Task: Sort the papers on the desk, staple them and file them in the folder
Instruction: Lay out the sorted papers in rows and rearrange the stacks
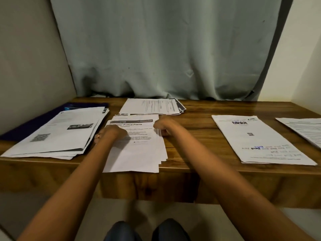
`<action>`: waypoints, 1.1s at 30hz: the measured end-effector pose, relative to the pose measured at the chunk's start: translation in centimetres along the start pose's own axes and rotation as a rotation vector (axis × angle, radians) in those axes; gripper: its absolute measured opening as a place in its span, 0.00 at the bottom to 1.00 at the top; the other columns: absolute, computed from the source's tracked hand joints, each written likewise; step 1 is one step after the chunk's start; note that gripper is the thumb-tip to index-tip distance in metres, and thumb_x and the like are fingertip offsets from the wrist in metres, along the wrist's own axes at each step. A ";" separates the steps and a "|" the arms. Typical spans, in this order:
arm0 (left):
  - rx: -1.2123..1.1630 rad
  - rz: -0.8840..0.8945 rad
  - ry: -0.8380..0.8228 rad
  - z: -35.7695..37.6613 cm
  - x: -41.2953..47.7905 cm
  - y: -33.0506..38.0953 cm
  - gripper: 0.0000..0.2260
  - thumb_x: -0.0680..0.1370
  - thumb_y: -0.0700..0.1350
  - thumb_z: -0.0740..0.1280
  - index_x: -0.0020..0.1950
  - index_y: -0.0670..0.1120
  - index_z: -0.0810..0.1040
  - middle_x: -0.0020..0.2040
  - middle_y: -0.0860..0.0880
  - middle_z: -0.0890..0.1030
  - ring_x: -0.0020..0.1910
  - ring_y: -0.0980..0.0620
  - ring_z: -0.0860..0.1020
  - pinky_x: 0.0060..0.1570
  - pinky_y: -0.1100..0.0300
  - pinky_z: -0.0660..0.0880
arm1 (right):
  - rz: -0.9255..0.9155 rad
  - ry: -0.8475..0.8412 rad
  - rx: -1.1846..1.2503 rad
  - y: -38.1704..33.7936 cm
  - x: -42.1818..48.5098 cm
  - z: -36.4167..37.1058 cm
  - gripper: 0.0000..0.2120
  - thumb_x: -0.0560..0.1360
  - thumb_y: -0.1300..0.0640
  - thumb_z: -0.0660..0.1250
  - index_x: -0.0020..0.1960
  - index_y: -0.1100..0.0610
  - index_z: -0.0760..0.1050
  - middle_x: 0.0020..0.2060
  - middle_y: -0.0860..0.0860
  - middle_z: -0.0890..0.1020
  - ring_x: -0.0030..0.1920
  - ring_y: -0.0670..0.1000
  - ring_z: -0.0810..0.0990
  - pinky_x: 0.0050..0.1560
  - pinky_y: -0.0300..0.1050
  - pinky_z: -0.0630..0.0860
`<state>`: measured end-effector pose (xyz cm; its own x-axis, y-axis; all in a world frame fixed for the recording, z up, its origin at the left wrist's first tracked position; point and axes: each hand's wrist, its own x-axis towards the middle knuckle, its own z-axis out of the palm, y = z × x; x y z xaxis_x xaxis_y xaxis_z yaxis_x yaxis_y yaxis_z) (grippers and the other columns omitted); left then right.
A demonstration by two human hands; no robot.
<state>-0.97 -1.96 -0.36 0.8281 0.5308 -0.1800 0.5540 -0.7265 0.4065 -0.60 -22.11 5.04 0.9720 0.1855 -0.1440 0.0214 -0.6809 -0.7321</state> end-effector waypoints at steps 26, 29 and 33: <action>-1.028 0.140 -0.052 0.1 -7.1 6.5 0.16 0.80 0.42 0.64 0.65 0.38 0.70 0.51 0.45 0.77 0.48 0.47 0.77 0.38 0.63 0.75 | -0.100 0.316 0.634 4.7 -3.6 -5.7 0.16 0.75 0.74 0.60 0.61 0.66 0.73 0.54 0.52 0.78 0.49 0.52 0.77 0.31 0.32 0.75; -0.918 0.317 0.184 -1.7 -7.2 9.1 0.32 0.76 0.57 0.67 0.72 0.41 0.62 0.70 0.44 0.67 0.69 0.42 0.67 0.64 0.51 0.69 | -0.194 0.382 0.691 4.4 -4.5 -9.4 0.13 0.76 0.72 0.60 0.59 0.62 0.73 0.56 0.53 0.79 0.49 0.50 0.77 0.40 0.38 0.75; -1.079 0.665 0.054 -4.7 -7.9 12.8 0.19 0.77 0.53 0.67 0.62 0.42 0.72 0.60 0.46 0.78 0.58 0.47 0.78 0.56 0.53 0.76 | -0.315 0.467 0.710 3.9 -4.7 -14.0 0.11 0.77 0.69 0.63 0.56 0.58 0.72 0.56 0.53 0.79 0.49 0.50 0.78 0.44 0.41 0.78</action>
<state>-0.84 -13.39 10.49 0.9002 0.2374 0.3650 -0.3377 -0.1485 0.9295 -1.84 -35.55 12.24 0.9447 -0.1228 0.3042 0.3039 -0.0211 -0.9525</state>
